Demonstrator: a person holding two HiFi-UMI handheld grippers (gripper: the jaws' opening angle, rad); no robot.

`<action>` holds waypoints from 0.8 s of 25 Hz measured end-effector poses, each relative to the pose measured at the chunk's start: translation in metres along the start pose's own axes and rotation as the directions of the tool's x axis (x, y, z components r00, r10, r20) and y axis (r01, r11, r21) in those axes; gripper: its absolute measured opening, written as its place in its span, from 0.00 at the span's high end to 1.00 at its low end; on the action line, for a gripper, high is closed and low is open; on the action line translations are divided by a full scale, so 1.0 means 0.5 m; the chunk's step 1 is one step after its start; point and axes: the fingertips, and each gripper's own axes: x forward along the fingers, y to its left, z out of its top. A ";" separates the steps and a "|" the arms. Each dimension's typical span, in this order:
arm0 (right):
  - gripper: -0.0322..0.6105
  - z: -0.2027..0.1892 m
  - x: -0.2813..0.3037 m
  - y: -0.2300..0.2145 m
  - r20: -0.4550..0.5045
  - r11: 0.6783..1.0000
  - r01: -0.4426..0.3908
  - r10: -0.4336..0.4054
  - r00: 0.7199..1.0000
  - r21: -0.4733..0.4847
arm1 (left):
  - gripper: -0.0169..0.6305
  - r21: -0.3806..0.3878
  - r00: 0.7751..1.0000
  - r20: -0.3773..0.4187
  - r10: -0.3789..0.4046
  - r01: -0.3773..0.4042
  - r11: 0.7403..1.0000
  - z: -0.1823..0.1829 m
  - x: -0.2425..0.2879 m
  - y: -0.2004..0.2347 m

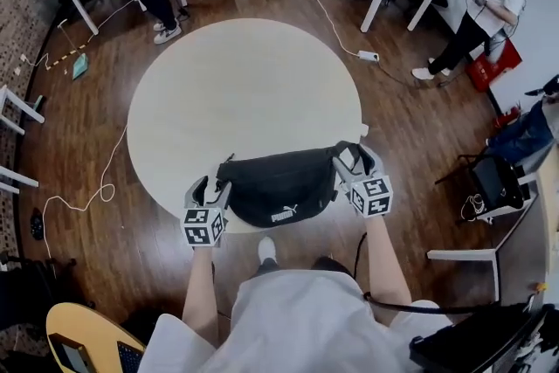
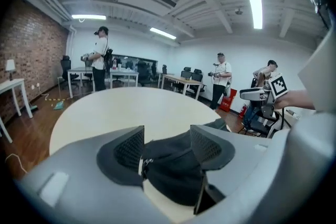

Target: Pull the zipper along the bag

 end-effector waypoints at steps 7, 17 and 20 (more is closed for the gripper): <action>0.48 0.135 -0.221 0.127 0.269 0.993 -0.073 0.096 0.958 -0.095 | 0.53 0.085 0.952 0.304 0.029 -0.057 0.995 0.152 -0.138 -0.265; 0.48 0.093 -0.572 0.152 0.355 0.977 -0.161 0.202 0.913 -0.143 | 0.55 0.068 0.896 0.427 0.126 -0.171 0.983 0.090 -0.341 -0.624; 0.48 0.094 -0.619 0.176 0.353 0.967 -0.203 0.246 0.903 -0.154 | 0.55 0.085 0.898 0.418 0.136 -0.188 0.979 0.077 -0.387 -0.680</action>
